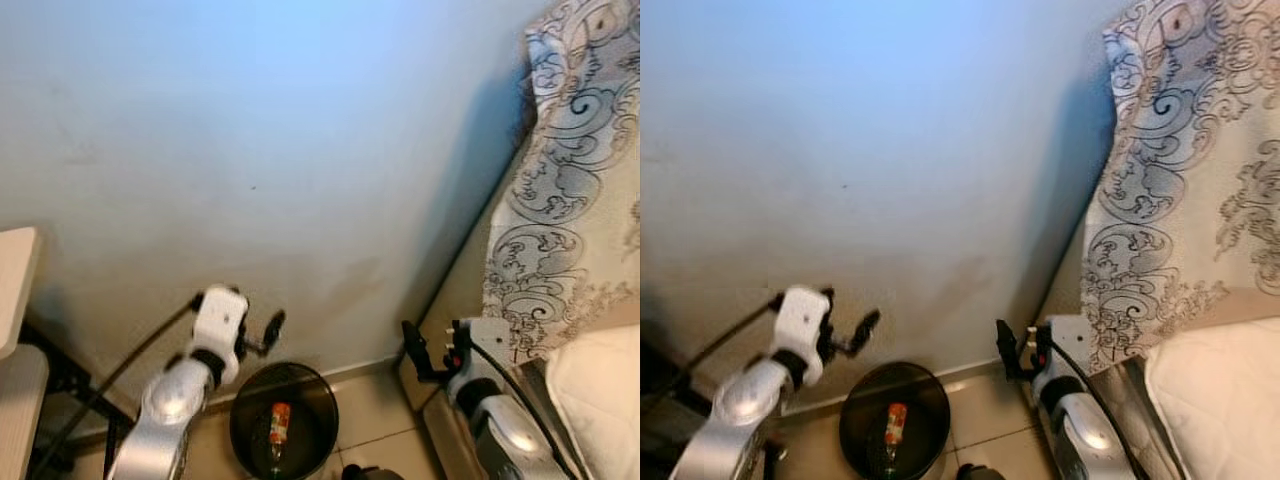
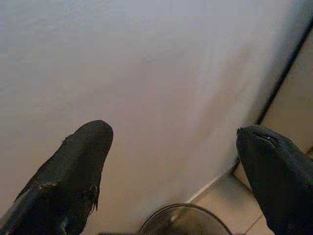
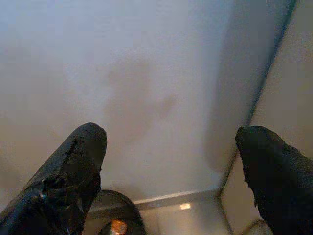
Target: Clean up the room
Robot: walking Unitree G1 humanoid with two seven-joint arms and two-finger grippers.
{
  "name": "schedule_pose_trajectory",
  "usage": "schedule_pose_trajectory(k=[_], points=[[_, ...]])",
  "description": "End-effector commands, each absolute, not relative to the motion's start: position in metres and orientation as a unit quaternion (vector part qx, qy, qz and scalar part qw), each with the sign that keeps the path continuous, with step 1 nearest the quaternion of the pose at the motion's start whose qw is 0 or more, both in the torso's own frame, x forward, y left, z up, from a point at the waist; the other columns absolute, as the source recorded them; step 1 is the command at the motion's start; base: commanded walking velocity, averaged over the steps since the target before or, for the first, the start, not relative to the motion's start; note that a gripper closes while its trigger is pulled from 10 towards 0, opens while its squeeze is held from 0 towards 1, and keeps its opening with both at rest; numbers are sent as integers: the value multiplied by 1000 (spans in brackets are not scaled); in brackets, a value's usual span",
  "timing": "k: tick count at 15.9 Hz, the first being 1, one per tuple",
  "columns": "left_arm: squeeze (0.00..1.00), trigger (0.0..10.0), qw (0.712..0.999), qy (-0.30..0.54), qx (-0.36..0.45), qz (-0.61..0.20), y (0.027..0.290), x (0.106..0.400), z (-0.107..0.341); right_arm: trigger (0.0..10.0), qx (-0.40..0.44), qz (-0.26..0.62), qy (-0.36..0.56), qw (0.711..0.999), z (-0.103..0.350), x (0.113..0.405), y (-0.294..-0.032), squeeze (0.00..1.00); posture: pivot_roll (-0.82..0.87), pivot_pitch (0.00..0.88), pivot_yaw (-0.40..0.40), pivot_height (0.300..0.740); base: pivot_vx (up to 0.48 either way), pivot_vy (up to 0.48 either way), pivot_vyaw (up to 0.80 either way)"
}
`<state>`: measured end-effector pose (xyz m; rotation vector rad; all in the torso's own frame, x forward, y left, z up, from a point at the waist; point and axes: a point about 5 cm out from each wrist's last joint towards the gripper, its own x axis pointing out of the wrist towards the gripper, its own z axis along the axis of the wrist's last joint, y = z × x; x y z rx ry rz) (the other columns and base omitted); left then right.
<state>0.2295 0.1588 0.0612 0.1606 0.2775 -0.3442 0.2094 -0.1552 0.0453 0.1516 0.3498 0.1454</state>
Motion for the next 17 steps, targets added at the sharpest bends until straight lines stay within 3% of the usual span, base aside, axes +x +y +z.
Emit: schedule_pose_trajectory(k=[1, 6, 17], points=[[384, 10000, 977, 128, 87, -143, 167, 228, 66, 10000, 79, 77, 173, 979, 44, 213, -151, 1000, 96, 0, 2, 740, 0, 0, -712], [380, 10000, 985, 122, 83, -92, 178, 233, 75, 10000, 84, 59, 171, 980, 38, 216, -151, 1000, 109, 0, 4, 740, 0, 0, -712], [384, 10000, 985, 123, 67, -103, 165, 247, 73, 10000, 65, 32, 159, 985, 36, 223, -165, 1000, 34, 0, 30, 740, -22, 0, -672]])
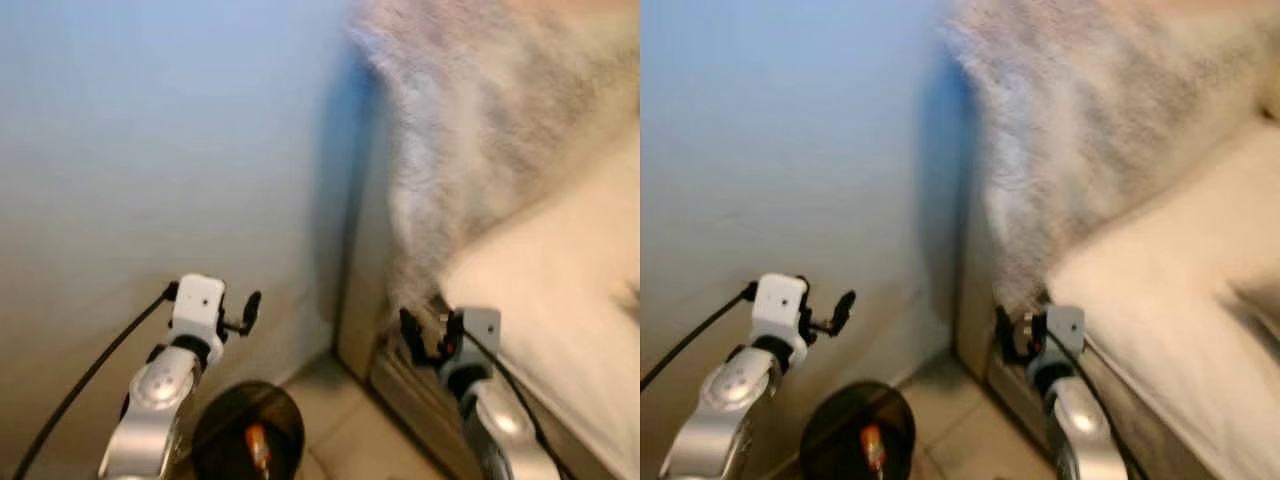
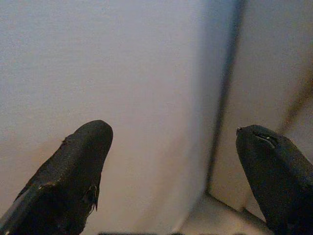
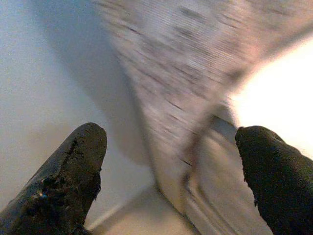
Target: Clean up the room
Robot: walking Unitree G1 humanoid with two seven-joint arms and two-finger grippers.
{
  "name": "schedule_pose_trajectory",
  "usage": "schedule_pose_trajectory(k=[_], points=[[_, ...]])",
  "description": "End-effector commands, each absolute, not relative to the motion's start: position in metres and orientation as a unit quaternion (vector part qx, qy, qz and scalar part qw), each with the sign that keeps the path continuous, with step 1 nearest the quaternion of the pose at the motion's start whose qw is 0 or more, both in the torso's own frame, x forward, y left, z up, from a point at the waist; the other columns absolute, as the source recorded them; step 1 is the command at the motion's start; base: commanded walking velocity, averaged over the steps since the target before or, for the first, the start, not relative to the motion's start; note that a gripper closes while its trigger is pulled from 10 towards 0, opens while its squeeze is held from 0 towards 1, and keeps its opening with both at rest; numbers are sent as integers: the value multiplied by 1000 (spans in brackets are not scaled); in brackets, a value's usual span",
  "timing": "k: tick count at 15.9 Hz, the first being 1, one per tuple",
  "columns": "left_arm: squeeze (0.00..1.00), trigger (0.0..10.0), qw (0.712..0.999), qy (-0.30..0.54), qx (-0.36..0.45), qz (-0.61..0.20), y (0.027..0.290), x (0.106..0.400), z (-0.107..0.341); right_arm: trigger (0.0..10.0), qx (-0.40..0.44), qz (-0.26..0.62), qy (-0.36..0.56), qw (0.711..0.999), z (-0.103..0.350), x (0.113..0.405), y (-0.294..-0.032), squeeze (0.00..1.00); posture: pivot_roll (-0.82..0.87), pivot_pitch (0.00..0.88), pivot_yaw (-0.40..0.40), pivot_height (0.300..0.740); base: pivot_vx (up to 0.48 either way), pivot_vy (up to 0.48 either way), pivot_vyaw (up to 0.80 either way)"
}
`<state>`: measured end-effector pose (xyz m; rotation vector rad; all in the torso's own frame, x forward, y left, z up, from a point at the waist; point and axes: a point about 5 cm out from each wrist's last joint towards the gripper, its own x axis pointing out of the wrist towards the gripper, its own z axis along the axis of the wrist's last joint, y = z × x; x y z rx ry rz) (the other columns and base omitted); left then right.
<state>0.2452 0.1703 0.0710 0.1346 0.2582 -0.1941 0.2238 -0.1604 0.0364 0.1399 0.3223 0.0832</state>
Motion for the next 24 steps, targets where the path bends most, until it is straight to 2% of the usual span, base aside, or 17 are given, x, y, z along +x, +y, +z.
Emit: schedule_pose_trajectory(k=[1, 11, 18, 24], points=[[384, 10000, 985, 121, 67, -102, 165, 247, 74, 10000, 65, 33, 159, 985, 36, 224, -165, 1000, 35, 0, 28, 740, -244, 0, -631], [408, 10000, 986, 109, 76, -105, 163, 249, 75, 10000, 61, 23, 155, 986, 34, 225, -167, 1000, 34, 0, 12, 740, 0, 0, -619], [408, 10000, 985, 106, 78, -107, 161, 251, 73, 10000, 52, 12, 140, 989, 37, 226, -168, 1000, 25, 0, 14, 740, 0, 0, 0], [404, 10000, 986, 102, 80, -102, 164, 256, 75, 10000, 46, 11, 121, 992, 43, 233, -166, 1000, 33, 0, 19, 740, 0, -407, 0]])
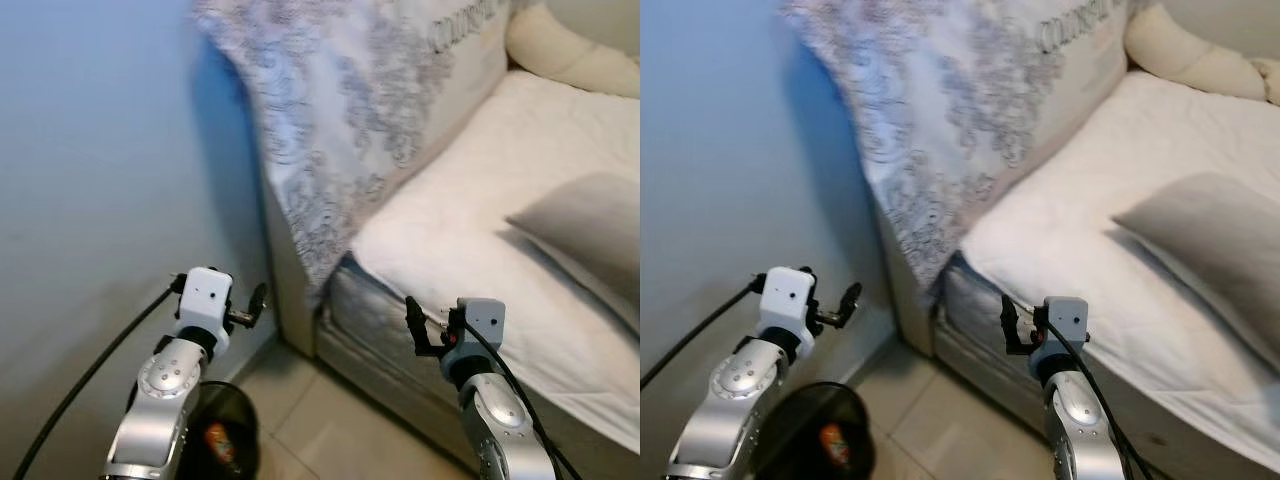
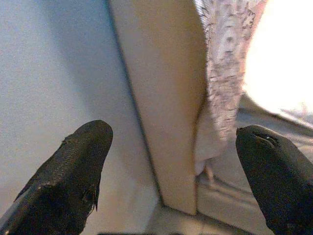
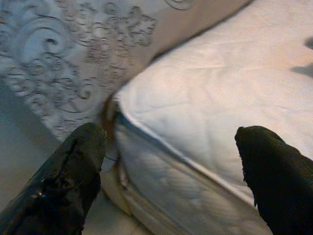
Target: Clean up the room
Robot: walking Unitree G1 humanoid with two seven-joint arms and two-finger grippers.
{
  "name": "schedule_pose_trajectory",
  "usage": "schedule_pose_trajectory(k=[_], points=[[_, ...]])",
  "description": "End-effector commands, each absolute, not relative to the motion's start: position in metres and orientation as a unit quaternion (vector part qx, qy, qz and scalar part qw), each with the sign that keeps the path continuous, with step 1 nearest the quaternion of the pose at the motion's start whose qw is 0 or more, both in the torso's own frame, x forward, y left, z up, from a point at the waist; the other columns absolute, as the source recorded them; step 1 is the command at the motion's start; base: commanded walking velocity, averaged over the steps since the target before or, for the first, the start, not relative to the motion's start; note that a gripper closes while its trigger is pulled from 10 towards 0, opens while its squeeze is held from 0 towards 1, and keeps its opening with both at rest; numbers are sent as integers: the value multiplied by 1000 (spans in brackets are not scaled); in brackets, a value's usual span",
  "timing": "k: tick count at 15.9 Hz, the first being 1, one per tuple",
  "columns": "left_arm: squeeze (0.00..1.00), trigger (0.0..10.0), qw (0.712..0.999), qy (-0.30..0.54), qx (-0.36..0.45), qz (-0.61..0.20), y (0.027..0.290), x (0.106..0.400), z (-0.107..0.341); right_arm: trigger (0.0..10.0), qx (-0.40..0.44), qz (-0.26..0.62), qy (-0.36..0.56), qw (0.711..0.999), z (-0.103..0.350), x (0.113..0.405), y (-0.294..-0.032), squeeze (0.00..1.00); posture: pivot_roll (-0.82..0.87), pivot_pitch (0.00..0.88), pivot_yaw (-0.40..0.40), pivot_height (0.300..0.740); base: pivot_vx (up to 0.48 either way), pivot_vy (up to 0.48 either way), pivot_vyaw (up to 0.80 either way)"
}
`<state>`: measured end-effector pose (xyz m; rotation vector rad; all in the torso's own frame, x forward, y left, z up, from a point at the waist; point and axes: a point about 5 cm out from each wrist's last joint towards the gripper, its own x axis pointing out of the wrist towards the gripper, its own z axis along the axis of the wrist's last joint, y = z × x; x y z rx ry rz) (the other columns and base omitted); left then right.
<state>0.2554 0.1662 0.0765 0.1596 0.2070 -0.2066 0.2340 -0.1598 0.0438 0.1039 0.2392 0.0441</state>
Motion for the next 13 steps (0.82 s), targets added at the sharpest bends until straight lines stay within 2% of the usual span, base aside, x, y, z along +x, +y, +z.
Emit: schedule_pose_trajectory(k=[1, 7, 11, 13], points=[[404, 10000, 986, 102, 81, -101, 165, 256, 76, 10000, 48, 7, 120, 992, 43, 234, -165, 1000, 35, 0, 19, 740, 0, -420, -712], [400, 10000, 987, 100, 84, -95, 169, 261, 78, 10000, 45, 8, 95, 994, 50, 240, -161, 1000, 35, 0, 32, 740, 0, -415, -699], [384, 10000, 991, 94, 68, -73, 174, 264, 80, 10000, 42, 9, 89, 995, 53, 244, -161, 1000, 40, 0, 26, 740, 0, 0, -692], [416, 10000, 992, 88, 55, -68, 176, 265, 82, 10000, 40, 5, 84, 996, 54, 246, -162, 1000, 42, 0, 22, 740, 0, 0, -694]])
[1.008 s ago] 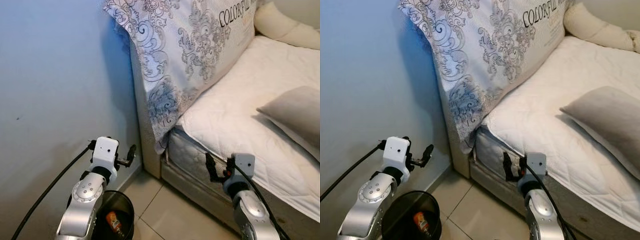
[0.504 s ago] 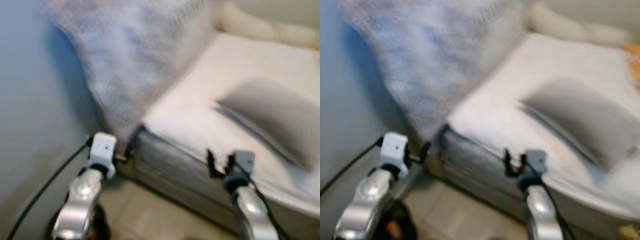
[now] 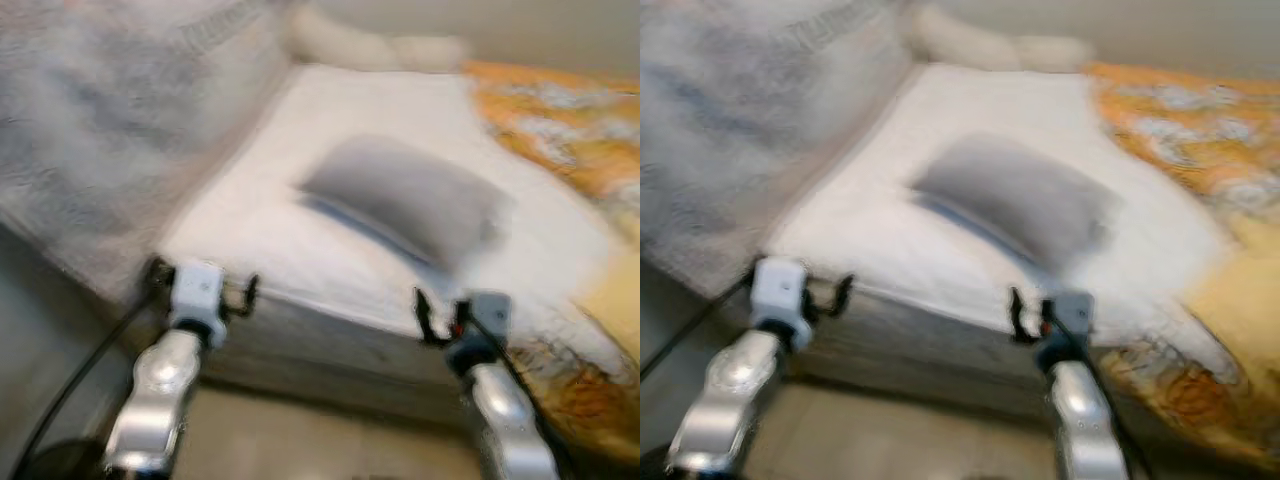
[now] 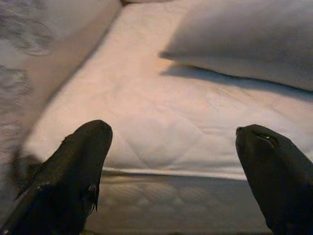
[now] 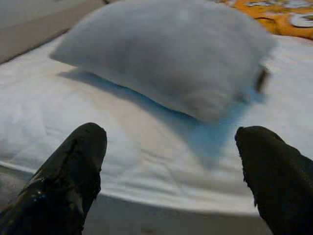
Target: Clean up the room
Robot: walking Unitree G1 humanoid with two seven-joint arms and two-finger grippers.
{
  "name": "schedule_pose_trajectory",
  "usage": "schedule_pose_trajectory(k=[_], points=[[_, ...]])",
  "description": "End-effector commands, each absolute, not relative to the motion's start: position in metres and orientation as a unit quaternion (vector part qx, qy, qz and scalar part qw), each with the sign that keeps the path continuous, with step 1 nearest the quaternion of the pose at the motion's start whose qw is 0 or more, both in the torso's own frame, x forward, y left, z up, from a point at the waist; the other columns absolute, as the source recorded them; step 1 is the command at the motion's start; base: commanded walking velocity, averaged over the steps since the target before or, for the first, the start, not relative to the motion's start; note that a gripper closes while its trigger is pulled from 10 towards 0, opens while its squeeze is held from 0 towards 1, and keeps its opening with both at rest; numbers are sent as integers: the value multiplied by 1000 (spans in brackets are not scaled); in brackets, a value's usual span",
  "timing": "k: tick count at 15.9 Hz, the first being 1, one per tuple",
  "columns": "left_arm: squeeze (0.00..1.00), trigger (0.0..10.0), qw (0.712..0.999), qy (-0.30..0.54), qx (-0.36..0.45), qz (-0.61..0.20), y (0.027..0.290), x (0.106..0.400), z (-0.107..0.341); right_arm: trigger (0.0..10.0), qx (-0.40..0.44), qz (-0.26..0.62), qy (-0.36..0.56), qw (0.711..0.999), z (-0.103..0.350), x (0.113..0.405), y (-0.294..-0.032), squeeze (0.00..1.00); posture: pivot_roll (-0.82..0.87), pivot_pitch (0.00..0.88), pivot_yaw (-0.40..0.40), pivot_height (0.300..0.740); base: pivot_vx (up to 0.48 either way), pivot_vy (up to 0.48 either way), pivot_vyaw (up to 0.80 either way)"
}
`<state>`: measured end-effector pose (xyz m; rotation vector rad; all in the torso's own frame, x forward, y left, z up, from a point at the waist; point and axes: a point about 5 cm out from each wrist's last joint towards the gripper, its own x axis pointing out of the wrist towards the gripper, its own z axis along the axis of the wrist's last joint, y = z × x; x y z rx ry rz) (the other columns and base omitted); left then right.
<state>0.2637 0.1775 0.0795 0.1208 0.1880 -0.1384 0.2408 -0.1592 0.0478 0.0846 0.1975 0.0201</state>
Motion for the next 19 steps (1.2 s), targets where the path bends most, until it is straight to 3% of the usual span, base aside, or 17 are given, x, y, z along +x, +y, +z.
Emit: schedule_pose_trajectory(k=[1, 6, 7, 8, 15, 19], points=[[416, 10000, 993, 85, 51, -68, 176, 265, 83, 10000, 40, 4, 82, 996, 55, 246, -162, 1000, 42, 0, 22, 740, 0, 0, -694], [424, 10000, 993, 77, 55, -68, 173, 270, 86, 10000, 40, -24, 64, 997, 65, 267, -172, 1000, 70, 0, -2, 740, 271, 0, -99], [424, 10000, 994, 71, 54, -64, 173, 273, 89, 10000, 37, -32, 63, 997, 68, 272, -177, 639, 69, 0, -3, 740, 277, 0, 0], [427, 10000, 995, 62, 44, -63, 174, 277, 94, 10000, 38, -32, 62, 997, 71, 277, -177, 0, 57, 0, 0, 740, 300, 0, 0], [420, 10000, 995, 61, 48, -63, 180, 282, 96, 10000, 16, -50, 58, 997, 70, 274, -177, 0, 44, 0, 8, 740, 318, 0, 0], [424, 10000, 994, 68, 47, -76, 177, 283, 92, 10000, 43, -9, 63, 997, 71, 276, -169, 0, 52, 0, 14, 740, 308, 0, -739]])
